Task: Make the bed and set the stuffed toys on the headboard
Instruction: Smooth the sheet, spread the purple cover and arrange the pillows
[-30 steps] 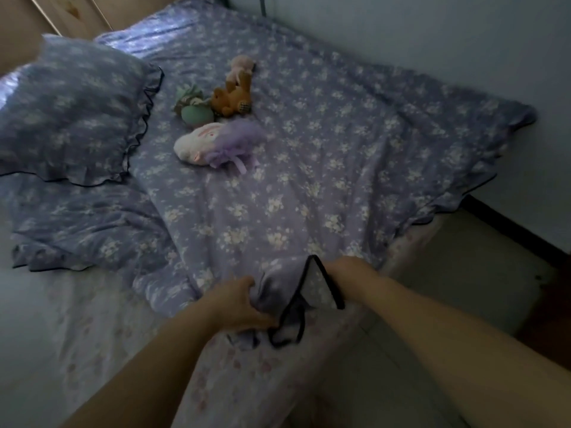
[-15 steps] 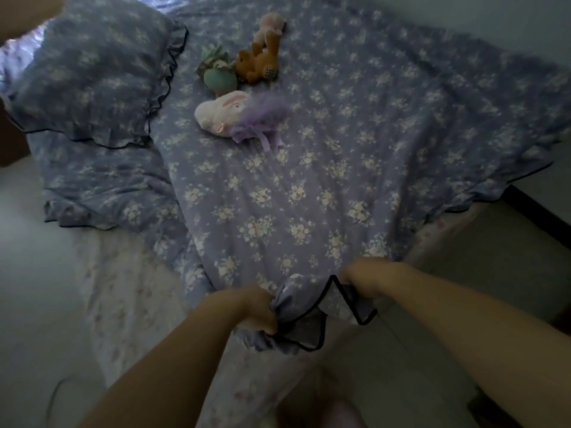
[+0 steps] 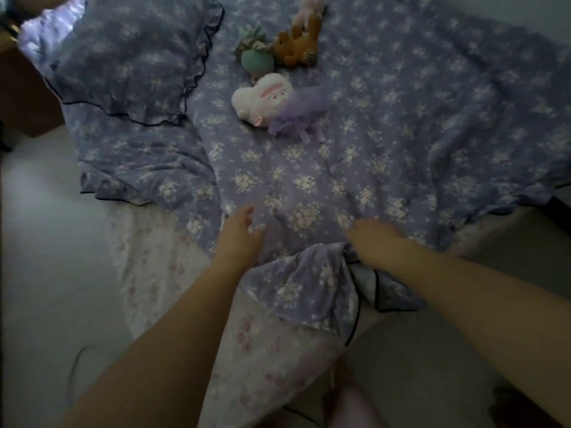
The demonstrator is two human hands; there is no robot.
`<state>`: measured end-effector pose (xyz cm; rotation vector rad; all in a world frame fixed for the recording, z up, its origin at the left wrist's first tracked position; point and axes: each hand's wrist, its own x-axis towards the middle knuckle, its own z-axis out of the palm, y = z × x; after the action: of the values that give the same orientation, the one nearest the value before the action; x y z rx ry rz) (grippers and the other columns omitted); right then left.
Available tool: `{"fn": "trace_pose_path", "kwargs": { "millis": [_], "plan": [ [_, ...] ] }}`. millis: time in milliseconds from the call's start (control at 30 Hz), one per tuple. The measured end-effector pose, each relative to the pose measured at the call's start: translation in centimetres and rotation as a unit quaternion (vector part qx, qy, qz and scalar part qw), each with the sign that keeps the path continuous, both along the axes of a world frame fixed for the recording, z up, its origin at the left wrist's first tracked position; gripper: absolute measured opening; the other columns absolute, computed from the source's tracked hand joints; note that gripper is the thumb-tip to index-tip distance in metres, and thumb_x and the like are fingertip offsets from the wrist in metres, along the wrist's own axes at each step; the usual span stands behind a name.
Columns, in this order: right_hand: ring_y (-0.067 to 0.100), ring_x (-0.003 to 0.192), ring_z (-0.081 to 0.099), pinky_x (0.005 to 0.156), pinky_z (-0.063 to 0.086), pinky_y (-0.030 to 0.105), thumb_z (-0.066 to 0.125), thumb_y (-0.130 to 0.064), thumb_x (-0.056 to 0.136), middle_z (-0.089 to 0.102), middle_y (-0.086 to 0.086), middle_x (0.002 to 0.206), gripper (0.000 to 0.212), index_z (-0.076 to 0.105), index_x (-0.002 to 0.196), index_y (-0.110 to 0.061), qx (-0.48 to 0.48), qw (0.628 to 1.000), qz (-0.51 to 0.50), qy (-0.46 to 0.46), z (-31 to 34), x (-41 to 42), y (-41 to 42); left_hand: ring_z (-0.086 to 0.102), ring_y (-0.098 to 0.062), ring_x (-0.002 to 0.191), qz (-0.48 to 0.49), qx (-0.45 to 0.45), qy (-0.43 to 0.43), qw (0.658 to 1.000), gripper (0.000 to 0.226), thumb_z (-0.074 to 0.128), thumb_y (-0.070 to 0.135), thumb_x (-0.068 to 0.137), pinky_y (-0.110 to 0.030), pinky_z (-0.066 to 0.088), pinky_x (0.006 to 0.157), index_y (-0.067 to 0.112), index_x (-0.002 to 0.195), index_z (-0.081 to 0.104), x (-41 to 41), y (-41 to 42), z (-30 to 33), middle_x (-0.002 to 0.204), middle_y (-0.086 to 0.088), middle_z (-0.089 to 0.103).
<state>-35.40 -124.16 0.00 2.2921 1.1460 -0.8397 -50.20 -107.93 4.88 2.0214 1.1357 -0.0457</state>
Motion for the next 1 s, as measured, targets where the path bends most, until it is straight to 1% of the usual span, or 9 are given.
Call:
{"fn": "trace_pose_path", "kwargs": {
  "millis": [100, 167, 300, 533, 633, 733, 833, 900, 1000],
  "plan": [
    [0.032, 0.13, 0.032, 0.101, 0.034, 0.046, 0.043, -0.009, 0.095, 0.029, 0.01, 0.142, 0.045, 0.035, 0.138, -0.017, 0.071, 0.997, 0.018, 0.039, 0.6, -4.7, 3.8, 0.053, -0.03, 0.11, -0.013, -0.03, 0.037, 0.999, 0.041, 0.051, 0.008, 0.093, -0.036, 0.044, 0.091, 0.008, 0.134, 0.045, -3.6, 2.0, -0.7, 0.122, -0.013, 0.054],
    [0.032, 0.126, 0.035, 0.098, 0.036, 0.045, 0.045, -0.007, 0.094, 0.033, 0.011, 0.138, 0.043, 0.036, 0.136, -0.016, 0.124, 0.991, 0.022, 0.054, 0.3, -7.6, 6.0, 0.054, -0.029, 0.104, -0.033, -0.048, 0.059, 0.997, 0.039, 0.049, 0.013, 0.095, -0.032, 0.043, 0.082, 0.007, 0.134, 0.046, -5.9, 3.1, -1.0, 0.121, -0.016, 0.056],
    [0.031, 0.121, 0.042, 0.093, 0.04, 0.041, 0.05, -0.01, 0.093, 0.039, 0.01, 0.133, 0.042, 0.039, 0.133, -0.017, 0.159, 0.983, 0.013, 0.092, -1.1, -13.0, 10.0, 0.052, -0.032, 0.116, -0.088, -0.093, 0.129, 0.983, 0.05, 0.054, 0.013, 0.092, -0.034, 0.043, 0.094, 0.011, 0.14, 0.039, -10.3, 6.2, -2.1, 0.131, -0.016, 0.052],
    [0.032, 0.124, 0.044, 0.099, 0.041, 0.043, 0.041, -0.018, 0.097, 0.043, 0.011, 0.133, 0.034, 0.046, 0.131, -0.016, 0.18, 0.979, -0.054, 0.076, -4.7, -20.1, 14.8, 0.054, -0.029, 0.113, -0.089, -0.132, 0.136, 0.978, 0.048, 0.056, 0.015, 0.092, -0.032, 0.044, 0.092, 0.013, 0.138, 0.042, -15.5, 11.4, -4.1, 0.128, -0.014, 0.055],
    [0.031, 0.137, 0.027, 0.111, 0.027, 0.042, 0.039, -0.014, 0.096, 0.025, 0.011, 0.149, 0.047, 0.036, 0.142, -0.024, 0.159, 0.985, -0.008, 0.062, -5.4, -21.7, 15.2, 0.054, -0.028, 0.115, -0.114, -0.129, 0.149, 0.974, 0.048, 0.055, 0.017, 0.092, -0.031, 0.043, 0.095, 0.015, 0.139, 0.041, -16.5, 12.5, -5.2, 0.131, -0.012, 0.055],
    [0.032, 0.145, -0.011, 0.117, 0.003, 0.051, 0.036, -0.015, 0.097, -0.016, 0.007, 0.158, 0.058, 0.018, 0.149, -0.032, 0.11, 0.993, 0.016, 0.048, -5.6, -22.1, 15.9, 0.053, -0.028, 0.117, -0.131, -0.134, 0.152, 0.97, 0.047, 0.053, 0.018, 0.093, -0.032, 0.043, 0.097, 0.015, 0.138, 0.041, -16.5, 12.8, -6.1, 0.132, -0.012, 0.053],
    [0.032, 0.144, -0.021, 0.116, -0.003, 0.056, 0.032, -0.02, 0.1, -0.028, 0.005, 0.155, 0.053, 0.019, 0.148, -0.037, 0.054, 0.995, -0.049, 0.068, -7.4, -20.8, 17.9, 0.055, -0.028, 0.113, -0.101, -0.152, 0.142, 0.973, 0.044, 0.053, 0.017, 0.094, -0.032, 0.045, 0.092, 0.016, 0.137, 0.043, -15.9, 13.5, -7.3, 0.131, -0.012, 0.054],
    [0.031, 0.145, -0.014, 0.116, 0.0, 0.056, 0.029, -0.026, 0.101, -0.022, 0.003, 0.157, 0.048, 0.021, 0.148, -0.034, 0.031, 0.994, -0.084, 0.061, -8.8, -19.7, 18.8, 0.056, -0.025, 0.105, -0.071, -0.171, 0.136, 0.973, 0.042, 0.053, 0.017, 0.094, -0.029, 0.045, 0.082, 0.016, 0.135, 0.045, -15.8, 13.9, -7.8, 0.128, -0.011, 0.055],
    [0.03, 0.141, 0.023, 0.115, 0.021, 0.049, 0.03, -0.029, 0.102, 0.022, 0.008, 0.155, 0.046, 0.026, 0.148, -0.026, 0.013, 0.985, -0.138, 0.106, -8.9, -17.6, 19.8, 0.055, -0.021, 0.098, -0.04, -0.188, 0.143, 0.971, 0.04, 0.052, 0.018, 0.095, -0.027, 0.042, 0.077, 0.016, 0.134, 0.046, -15.2, 14.4, -8.8, 0.127, -0.009, 0.056]
  ]
}}
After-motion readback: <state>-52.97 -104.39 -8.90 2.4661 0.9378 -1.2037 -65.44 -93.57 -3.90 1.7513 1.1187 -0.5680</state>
